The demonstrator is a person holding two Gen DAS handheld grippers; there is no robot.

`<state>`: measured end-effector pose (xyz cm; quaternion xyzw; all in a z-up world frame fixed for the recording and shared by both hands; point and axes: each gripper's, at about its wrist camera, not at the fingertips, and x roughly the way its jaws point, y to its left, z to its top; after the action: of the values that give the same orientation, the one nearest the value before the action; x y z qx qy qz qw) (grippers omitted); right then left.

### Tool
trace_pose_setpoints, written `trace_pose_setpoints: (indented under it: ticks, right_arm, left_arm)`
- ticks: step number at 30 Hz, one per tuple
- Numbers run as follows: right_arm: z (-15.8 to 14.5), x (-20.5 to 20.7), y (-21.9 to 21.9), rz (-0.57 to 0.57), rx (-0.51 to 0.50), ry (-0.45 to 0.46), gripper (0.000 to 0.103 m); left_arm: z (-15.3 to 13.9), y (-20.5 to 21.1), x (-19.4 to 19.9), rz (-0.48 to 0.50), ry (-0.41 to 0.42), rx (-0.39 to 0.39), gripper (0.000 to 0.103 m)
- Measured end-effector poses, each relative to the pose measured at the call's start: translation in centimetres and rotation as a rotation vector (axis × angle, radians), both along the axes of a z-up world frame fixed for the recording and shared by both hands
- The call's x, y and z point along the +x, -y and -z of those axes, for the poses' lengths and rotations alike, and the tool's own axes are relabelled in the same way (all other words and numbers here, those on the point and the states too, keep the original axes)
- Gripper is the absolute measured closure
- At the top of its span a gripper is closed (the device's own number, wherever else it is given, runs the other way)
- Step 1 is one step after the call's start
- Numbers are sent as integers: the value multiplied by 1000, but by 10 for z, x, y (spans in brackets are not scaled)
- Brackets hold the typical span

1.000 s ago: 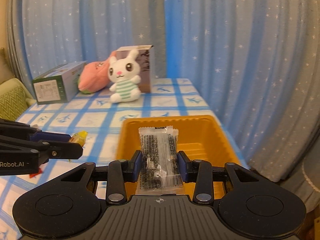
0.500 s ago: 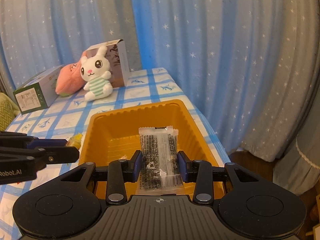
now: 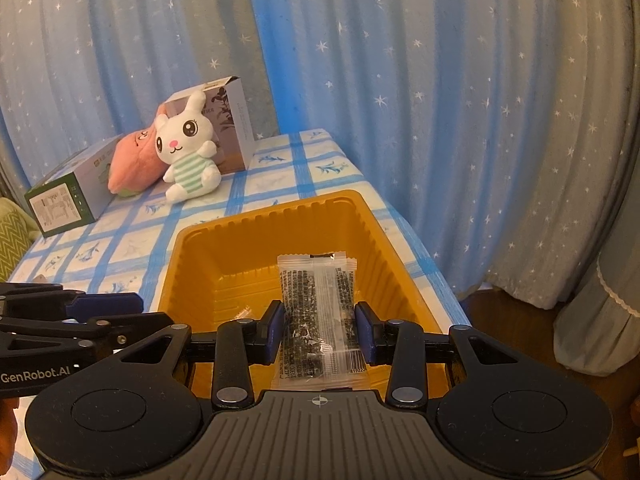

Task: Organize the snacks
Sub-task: 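Carry both snacks over the orange tray and open both grippers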

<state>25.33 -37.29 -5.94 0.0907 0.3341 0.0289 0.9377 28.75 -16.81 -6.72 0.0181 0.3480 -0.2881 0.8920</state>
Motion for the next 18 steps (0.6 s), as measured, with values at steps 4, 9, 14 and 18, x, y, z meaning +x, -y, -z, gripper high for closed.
trace_pose_setpoints:
  ticks: [4,9,14,18]
  right_arm:
    - [-1,1,-3,-6,6,2,64]
    - [-2,1,-5,-9,17,5,64]
    - [-1,2,-4,-5,46,1,64]
    - [-2,5,-2,4,87,19,58]
  left_arm:
    - [0,-8,0,-19,-2,5,68]
    - [-3,-17,0,-36,1,4,68]
    - [-3,-24,0,-51,3,4,68]
    - [-4,-27,0,-59,2,3,65]
